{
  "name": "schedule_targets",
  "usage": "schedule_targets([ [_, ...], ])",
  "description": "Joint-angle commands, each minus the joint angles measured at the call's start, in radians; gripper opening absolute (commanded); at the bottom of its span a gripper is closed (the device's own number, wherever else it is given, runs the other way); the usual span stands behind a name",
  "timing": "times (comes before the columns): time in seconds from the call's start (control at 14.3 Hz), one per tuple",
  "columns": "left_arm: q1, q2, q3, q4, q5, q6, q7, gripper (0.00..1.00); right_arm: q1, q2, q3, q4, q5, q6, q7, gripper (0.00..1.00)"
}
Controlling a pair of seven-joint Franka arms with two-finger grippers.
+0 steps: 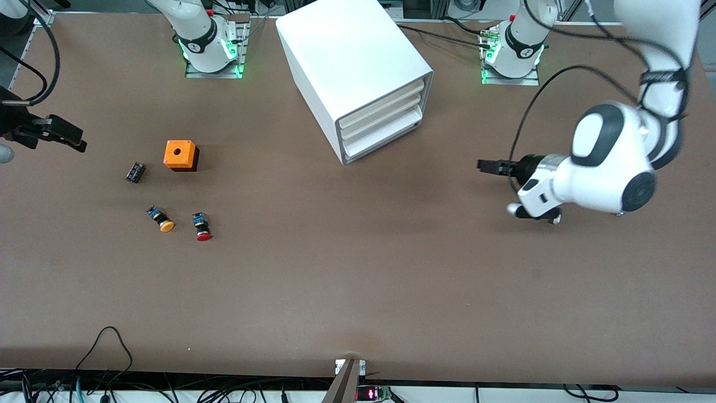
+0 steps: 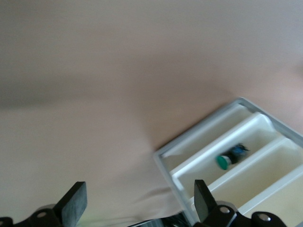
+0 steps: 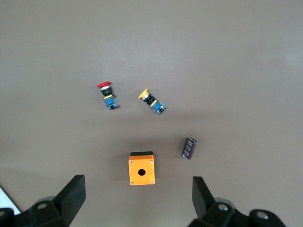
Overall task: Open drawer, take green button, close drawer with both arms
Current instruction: 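Grasp the lowest drawer front with the left gripper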
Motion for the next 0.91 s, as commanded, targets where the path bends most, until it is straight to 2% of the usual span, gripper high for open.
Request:
schedule_targets([
  [0.0, 0.009, 0.036, -0.021, -0.122, -0.191, 0.09, 0.207, 1.0, -0.001, -0.005, -0.009, -0.004, 0.013, 0.007, -0.009, 1.0],
  [0.21, -0.016, 0.098, -0.086, -0.211, -0.271, 0.17, 0.324, 1.0, -0.004, 0.001, -0.012, -0.006, 0.013, 0.007, -0.009, 1.0],
  [0.42, -0.106, 0.112, -0.095, -0.289, -0.344, 0.23, 0.427, 0.99, -0.004, 0.02, -0.012, -0.003, 0.015, 0.018, -0.009, 1.0],
  [0.56, -0.136, 0.124, -0.113, -0.32, -0.404, 0.248, 0.473, 0.94, 0.011, 0.061, -0.001, 0.0, 0.018, 0.019, -0.006, 1.0],
  [0.7, -0.136, 0.122, -0.153, -0.369, -0.418, 0.311, 0.508, 0.91, 0.041, 0.086, 0.01, 0.0, 0.111, 0.024, -0.002, 1.0],
  [0.84, -0.136, 0.122, -0.196, -0.415, -0.484, 0.353, 0.516, 0.87, 0.087, 0.125, 0.011, 0.011, 0.141, 0.071, 0.006, 1.0],
])
